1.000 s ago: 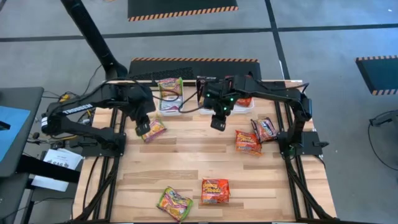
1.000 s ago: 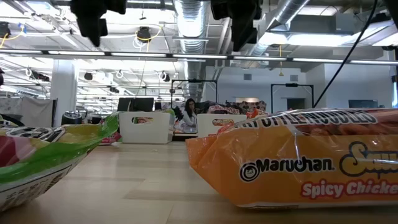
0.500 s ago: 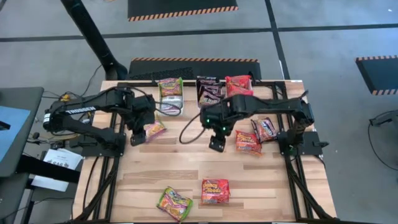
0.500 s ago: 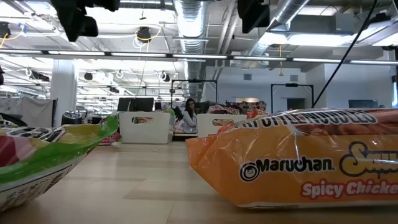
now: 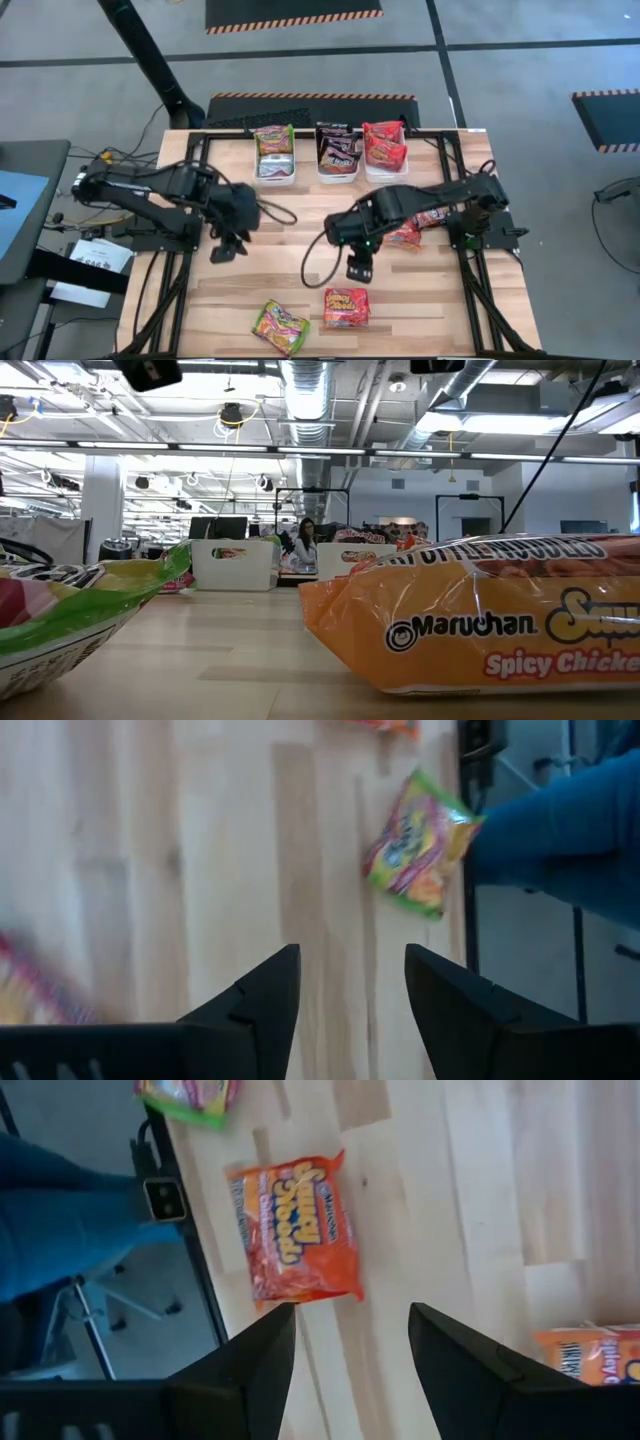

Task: Sort Maruchan noodles
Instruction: Put the green noodle pack into the left white bin

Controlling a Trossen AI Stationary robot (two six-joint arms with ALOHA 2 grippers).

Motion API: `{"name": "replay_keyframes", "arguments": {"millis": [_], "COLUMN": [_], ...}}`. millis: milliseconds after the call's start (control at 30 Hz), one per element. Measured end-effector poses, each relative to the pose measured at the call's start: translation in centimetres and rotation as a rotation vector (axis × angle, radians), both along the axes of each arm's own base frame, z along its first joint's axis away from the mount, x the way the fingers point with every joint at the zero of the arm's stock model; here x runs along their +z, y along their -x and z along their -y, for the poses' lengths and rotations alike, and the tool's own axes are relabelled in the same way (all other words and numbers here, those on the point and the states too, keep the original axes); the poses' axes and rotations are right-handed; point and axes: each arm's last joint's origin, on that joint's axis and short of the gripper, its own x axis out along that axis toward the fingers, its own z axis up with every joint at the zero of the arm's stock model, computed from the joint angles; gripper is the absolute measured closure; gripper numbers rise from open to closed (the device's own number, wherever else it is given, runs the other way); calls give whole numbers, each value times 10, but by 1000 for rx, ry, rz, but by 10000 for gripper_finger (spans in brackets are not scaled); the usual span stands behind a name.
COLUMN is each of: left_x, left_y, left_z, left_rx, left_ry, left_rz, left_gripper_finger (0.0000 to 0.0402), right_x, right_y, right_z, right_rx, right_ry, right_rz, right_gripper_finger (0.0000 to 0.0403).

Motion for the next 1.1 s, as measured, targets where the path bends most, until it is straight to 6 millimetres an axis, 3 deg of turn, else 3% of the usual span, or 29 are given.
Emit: {"name": "replay_keyframes", "arguments": {"millis": [167, 400, 767, 1000, 1100], "left_x": [-10, -39, -96, -116, -123], "left_y": [-20, -49, -85, -98, -103], "left_z": [25, 58, 92, 118, 127], "left_rx": [-115, -272, -309, -337, -346], "left_ry": [-38, -96, -4, 68, 69], "left_rz": [44, 40, -118, -106, -71], "left_gripper_finger": [235, 235, 235, 235, 235], "right_x": [0, 0, -1, -4, -4], "right_y": [3, 3, 8, 26, 27], "right_z": [-12, -13, -10, -10, -15], "right_rx": [33, 36, 89, 104, 117], "right_ry": [0, 1, 28, 70, 69], "right_rz": [2, 3, -37, -214, -202], "right_gripper_finger": [181, 181, 181, 181, 181]}}
